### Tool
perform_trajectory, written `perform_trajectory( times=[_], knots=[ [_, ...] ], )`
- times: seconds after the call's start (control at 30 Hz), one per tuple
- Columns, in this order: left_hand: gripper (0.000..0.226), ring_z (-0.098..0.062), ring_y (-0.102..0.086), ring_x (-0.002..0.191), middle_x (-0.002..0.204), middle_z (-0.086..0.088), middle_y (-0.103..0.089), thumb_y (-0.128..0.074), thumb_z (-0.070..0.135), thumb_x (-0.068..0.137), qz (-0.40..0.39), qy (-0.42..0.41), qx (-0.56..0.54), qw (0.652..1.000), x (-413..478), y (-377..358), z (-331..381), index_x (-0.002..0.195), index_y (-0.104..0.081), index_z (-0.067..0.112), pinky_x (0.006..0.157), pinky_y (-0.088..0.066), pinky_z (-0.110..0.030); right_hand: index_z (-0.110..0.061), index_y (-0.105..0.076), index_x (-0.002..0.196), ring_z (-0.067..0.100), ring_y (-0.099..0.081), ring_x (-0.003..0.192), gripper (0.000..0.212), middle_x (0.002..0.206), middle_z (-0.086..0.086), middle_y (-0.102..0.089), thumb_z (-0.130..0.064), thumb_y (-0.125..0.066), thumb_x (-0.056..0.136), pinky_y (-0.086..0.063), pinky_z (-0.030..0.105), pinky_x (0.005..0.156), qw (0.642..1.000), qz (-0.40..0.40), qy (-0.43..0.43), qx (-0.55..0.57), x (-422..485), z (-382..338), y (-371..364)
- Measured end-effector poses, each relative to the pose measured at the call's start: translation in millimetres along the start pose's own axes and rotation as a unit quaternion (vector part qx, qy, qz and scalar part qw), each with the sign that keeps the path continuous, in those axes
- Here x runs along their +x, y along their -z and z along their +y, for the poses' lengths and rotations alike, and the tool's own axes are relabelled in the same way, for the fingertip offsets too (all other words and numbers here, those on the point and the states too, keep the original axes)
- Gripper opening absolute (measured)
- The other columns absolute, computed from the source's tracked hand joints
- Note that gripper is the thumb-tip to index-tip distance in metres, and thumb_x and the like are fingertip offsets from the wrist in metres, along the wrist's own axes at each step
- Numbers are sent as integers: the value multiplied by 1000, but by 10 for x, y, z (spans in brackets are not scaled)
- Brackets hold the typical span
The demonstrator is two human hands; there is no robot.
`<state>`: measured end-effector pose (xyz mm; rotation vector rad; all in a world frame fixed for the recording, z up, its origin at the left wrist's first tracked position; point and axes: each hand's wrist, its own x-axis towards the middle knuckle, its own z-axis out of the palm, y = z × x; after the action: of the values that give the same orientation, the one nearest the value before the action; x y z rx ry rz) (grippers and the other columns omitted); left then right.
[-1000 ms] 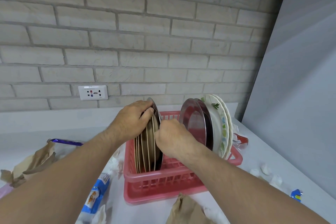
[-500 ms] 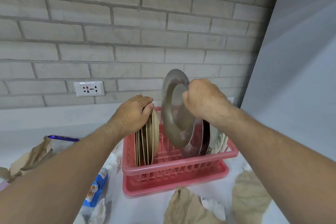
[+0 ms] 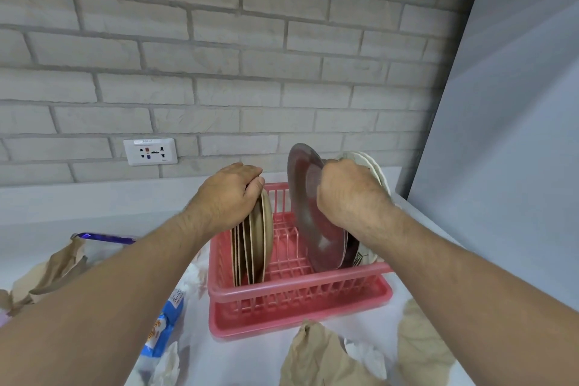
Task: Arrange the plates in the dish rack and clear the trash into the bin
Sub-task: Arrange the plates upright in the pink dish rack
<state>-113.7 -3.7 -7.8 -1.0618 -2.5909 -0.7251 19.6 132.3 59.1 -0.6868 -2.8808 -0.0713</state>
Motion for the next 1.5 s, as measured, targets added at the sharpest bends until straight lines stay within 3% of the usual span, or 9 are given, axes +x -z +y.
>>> perform_trajectory(
  times=[0.1, 0.23, 0.6, 0.73, 0.83, 1.0, 1.17, 1.3, 1.5],
  knots=[
    [44, -14, -28, 143, 147, 3, -46, -32, 35, 103, -5, 1, 4, 1000, 5, -6, -17, 142, -45, 18, 116, -21, -31, -13, -42, 137, 27, -61, 104, 49, 109, 12, -63, -2, -57, 91, -54, 38, 86, 1000, -4, 8, -6, -42, -41, -49],
    [44, -14, -28, 142, 146, 3, -46, -32, 34, 103, -3, 1, 8, 1000, 7, -4, -14, 141, -46, 18, 115, -21, -31, -10, -52, 128, 26, -59, 107, 37, 114, 9, -61, -4, -54, 91, -49, 35, 88, 1000, 8, -3, 1, -8, -51, -98],
    [45, -14, -27, 143, 147, 4, -45, -31, 35, 103, -8, -1, 9, 1000, 33, -27, -24, 142, -45, 19, 117, -20, -31, -13, -33, 145, 29, -55, 122, 69, 130, 12, -56, 3, -63, 86, -48, 35, 99, 999, -41, -13, 23, 134, -72, -292],
    [45, -14, -26, 143, 148, 4, -44, -31, 36, 103, -10, 0, 9, 1000, 31, -27, -26, 142, -44, 19, 117, -19, -31, -5, -28, 145, 29, -54, 119, 56, 126, 13, -54, -4, -52, 95, -41, 36, 103, 999, -39, 4, 19, 136, -61, -312],
    [45, -14, -26, 143, 148, 4, -44, -31, 36, 103, -12, -1, 9, 1000, 38, -32, -17, 142, -44, 19, 116, -19, -30, -4, -41, 130, 20, -46, 89, 35, 98, 8, -51, -3, -43, 96, -40, 30, 83, 999, 0, 42, -1, 66, -12, -229],
    [45, -14, -26, 143, 148, 4, -44, -31, 36, 103, -12, 0, 10, 1000, 48, -43, -3, 142, -44, 19, 115, -18, -28, -7, -51, 126, 18, -48, 79, 45, 74, -3, -40, 9, -57, 84, -40, 30, 68, 997, -2, 54, -49, 89, 120, -158],
    [45, -14, -26, 143, 148, 4, -43, -31, 36, 103, -13, 1, 6, 1000, 47, -44, -3, 143, -44, 19, 116, -18, -28, -8, -41, 137, 18, -44, 74, 61, 87, 1, -55, 8, -59, 81, -34, 29, 60, 994, 35, 72, -78, 140, 202, -252],
    [46, -14, -26, 143, 149, 4, -43, -30, 36, 103, -14, 1, 8, 1000, 51, -46, -4, 143, -43, 19, 116, -18, -29, -11, -51, 128, 16, -42, 70, 47, 71, -5, -38, 5, -57, 85, -33, 30, 60, 991, 44, 84, -95, 173, 220, -273],
    [46, -14, -25, 144, 149, 4, -42, -30, 36, 103, -14, 3, 8, 1000, 42, -39, 5, 144, -43, 19, 116, -18, -29, -17, -48, 129, 19, -42, 69, 43, 68, -4, -31, -16, -66, 90, -30, 30, 51, 991, 53, 78, -92, 207, 258, -305]
  ],
)
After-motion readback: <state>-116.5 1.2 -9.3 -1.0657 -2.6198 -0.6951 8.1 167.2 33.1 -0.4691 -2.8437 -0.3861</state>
